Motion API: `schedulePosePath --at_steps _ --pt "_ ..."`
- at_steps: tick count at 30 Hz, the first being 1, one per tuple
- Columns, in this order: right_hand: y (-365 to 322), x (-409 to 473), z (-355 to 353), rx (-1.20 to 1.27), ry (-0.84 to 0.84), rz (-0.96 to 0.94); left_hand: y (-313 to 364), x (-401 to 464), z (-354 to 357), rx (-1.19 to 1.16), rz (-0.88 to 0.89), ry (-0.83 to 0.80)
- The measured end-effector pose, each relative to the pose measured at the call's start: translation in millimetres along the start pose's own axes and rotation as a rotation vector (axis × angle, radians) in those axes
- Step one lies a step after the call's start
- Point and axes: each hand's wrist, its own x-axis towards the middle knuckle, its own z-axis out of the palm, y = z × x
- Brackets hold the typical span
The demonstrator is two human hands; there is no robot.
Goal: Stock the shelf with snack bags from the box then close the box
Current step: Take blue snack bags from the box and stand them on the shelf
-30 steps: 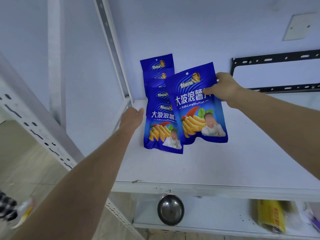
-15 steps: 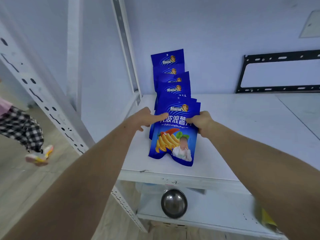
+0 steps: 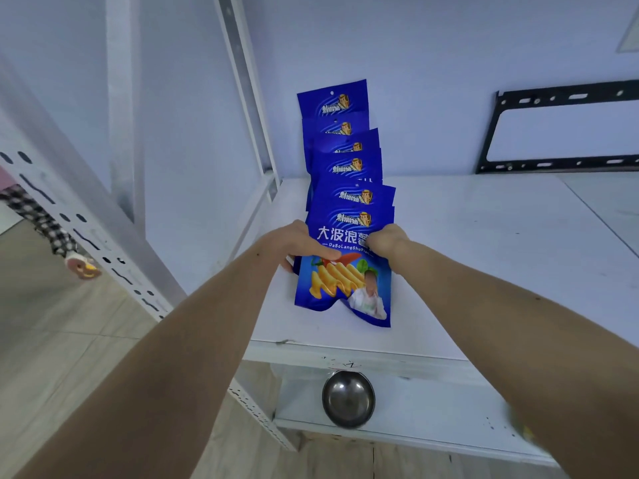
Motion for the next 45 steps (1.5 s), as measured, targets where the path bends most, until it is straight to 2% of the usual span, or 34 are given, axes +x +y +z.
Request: schedulePosePath --at_steps 4,10,15,18,21,25,29,36,45 --pt "-5 5 2 0.027 0.005 -0.016 4 1 0 0.001 -0.005 0.061" --pt "-5 5 -1 0.046 -0.032 0.017 7 -3 -9 0.1 -0.063 -0.036" --pt "-7 4 -12 0.014 -0.024 -0.006 15 -6 -18 0.14 -0.066 -0.039" --pt "-8 2 -21 -0.069 -0.017 -0.045 22 -9 -25 0.178 -0.057 0.002" --pt "-9 -4 -33 -0.276 -0.004 -0.116 32 -13 -30 0.222 -0.037 0.045" --pt "-9 -9 -52 -0.463 0.087 -0.194 52 -20 -30 0.309 0.044 0.113" --pt "-8 -18 -74 -0.684 0.186 -0.249 75 -17 -30 0.385 0.151 0.097" --pt "9 -33 -121 -0.91 0.287 -0.265 126 -11 0 0.677 0.314 0.277" --pt "62 -64 -205 -0.963 0.396 -0.193 197 -8 93 0.757 0.493 0.141"
